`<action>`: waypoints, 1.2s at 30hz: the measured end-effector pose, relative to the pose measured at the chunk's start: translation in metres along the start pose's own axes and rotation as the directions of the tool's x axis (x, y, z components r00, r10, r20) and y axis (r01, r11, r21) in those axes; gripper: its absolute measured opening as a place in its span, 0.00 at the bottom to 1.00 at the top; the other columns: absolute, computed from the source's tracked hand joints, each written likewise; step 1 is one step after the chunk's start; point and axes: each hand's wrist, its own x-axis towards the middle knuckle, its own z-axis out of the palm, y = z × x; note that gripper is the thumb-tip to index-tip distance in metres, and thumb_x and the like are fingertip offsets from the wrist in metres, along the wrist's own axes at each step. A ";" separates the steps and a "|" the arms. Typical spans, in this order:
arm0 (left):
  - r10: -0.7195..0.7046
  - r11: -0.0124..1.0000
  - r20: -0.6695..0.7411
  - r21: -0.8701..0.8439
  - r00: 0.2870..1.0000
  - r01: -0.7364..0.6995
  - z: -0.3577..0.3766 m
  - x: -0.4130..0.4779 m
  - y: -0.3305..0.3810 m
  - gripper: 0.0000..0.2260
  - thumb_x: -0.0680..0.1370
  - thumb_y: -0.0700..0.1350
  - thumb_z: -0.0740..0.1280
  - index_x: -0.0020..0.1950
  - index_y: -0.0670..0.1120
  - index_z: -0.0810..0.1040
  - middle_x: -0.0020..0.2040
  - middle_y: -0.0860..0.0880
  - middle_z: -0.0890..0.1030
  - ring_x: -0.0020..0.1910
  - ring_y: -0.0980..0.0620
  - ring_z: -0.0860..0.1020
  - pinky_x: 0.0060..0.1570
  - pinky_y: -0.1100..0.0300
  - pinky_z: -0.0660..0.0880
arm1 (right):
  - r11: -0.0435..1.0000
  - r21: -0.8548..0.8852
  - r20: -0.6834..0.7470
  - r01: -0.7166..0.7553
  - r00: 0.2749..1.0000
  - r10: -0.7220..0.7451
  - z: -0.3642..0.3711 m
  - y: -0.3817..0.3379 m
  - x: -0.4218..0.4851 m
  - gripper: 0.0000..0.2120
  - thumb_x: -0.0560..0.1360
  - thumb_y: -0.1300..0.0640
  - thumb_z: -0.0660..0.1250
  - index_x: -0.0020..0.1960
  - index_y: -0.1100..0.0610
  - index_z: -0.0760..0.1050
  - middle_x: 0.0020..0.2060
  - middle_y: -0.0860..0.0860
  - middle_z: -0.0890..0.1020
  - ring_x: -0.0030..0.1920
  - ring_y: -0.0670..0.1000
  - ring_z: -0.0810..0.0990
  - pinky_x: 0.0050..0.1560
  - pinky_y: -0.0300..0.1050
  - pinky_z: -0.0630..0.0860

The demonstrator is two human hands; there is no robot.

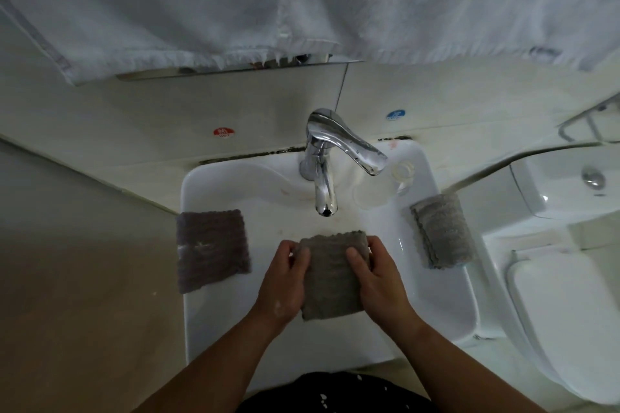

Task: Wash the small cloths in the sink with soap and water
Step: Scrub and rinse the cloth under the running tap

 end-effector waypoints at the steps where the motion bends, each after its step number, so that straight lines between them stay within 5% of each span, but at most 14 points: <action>1: 0.065 0.993 -0.044 0.104 0.997 -0.060 0.006 -0.003 0.003 0.09 0.84 0.52 0.60 0.47 0.50 0.71 0.41 0.51 0.79 0.40 0.53 0.78 0.43 0.55 0.74 | 1.000 -0.031 -0.031 -0.001 1.000 0.000 -0.003 -0.001 -0.001 0.03 0.82 0.50 0.64 0.51 0.48 0.75 0.43 0.44 0.82 0.43 0.38 0.80 0.40 0.29 0.72; 4: 0.183 0.960 -0.154 0.242 0.971 -0.142 0.028 -0.011 0.011 0.07 0.84 0.51 0.58 0.50 0.49 0.70 0.39 0.52 0.79 0.40 0.51 0.78 0.38 0.57 0.65 | 0.992 -0.123 -0.142 -0.001 0.990 -0.017 -0.018 0.001 -0.005 0.07 0.82 0.51 0.63 0.45 0.49 0.74 0.37 0.46 0.80 0.39 0.39 0.78 0.37 0.30 0.70; 9: 0.193 0.947 -0.119 0.284 0.974 -0.153 0.079 -0.014 0.006 0.08 0.84 0.51 0.58 0.59 0.48 0.71 0.47 0.44 0.83 0.48 0.41 0.81 0.42 0.54 0.71 | 0.958 -0.284 -0.248 -0.045 0.968 -0.028 -0.058 0.020 -0.006 0.09 0.81 0.49 0.64 0.43 0.50 0.74 0.32 0.46 0.80 0.33 0.43 0.78 0.36 0.42 0.71; 15: 0.268 0.941 -0.097 0.237 0.958 -0.239 0.148 -0.004 0.054 0.06 0.85 0.52 0.57 0.51 0.51 0.66 0.43 0.47 0.80 0.43 0.45 0.79 0.38 0.54 0.69 | 0.954 -0.300 -0.328 -0.011 0.940 -0.092 -0.137 0.004 0.018 0.14 0.82 0.49 0.63 0.38 0.52 0.73 0.32 0.49 0.78 0.34 0.48 0.76 0.34 0.43 0.67; 20: 0.254 0.951 -0.127 0.212 0.959 -0.224 0.199 0.021 0.085 0.08 0.85 0.51 0.56 0.51 0.48 0.66 0.39 0.50 0.75 0.39 0.47 0.74 0.36 0.56 0.62 | 0.945 -0.328 -0.247 0.012 0.964 -0.098 -0.190 0.007 0.070 0.14 0.83 0.48 0.60 0.45 0.54 0.77 0.38 0.50 0.81 0.40 0.49 0.79 0.40 0.47 0.75; 32: 0.128 0.968 -0.224 0.238 0.966 -0.073 0.246 0.049 0.058 0.07 0.85 0.53 0.54 0.52 0.51 0.65 0.41 0.48 0.78 0.40 0.44 0.77 0.38 0.57 0.67 | 0.968 -0.251 -0.163 -0.012 0.986 -0.030 -0.193 0.063 0.119 0.18 0.85 0.46 0.56 0.44 0.56 0.75 0.36 0.52 0.80 0.39 0.51 0.79 0.41 0.48 0.75; 36: 0.073 0.957 -0.254 0.289 0.964 0.004 0.254 0.055 0.050 0.10 0.84 0.59 0.52 0.52 0.53 0.63 0.46 0.45 0.82 0.44 0.41 0.79 0.43 0.51 0.75 | 0.981 -0.173 -0.124 -0.086 0.990 0.065 -0.189 0.069 0.119 0.18 0.83 0.41 0.55 0.49 0.52 0.75 0.41 0.49 0.81 0.43 0.49 0.80 0.44 0.47 0.76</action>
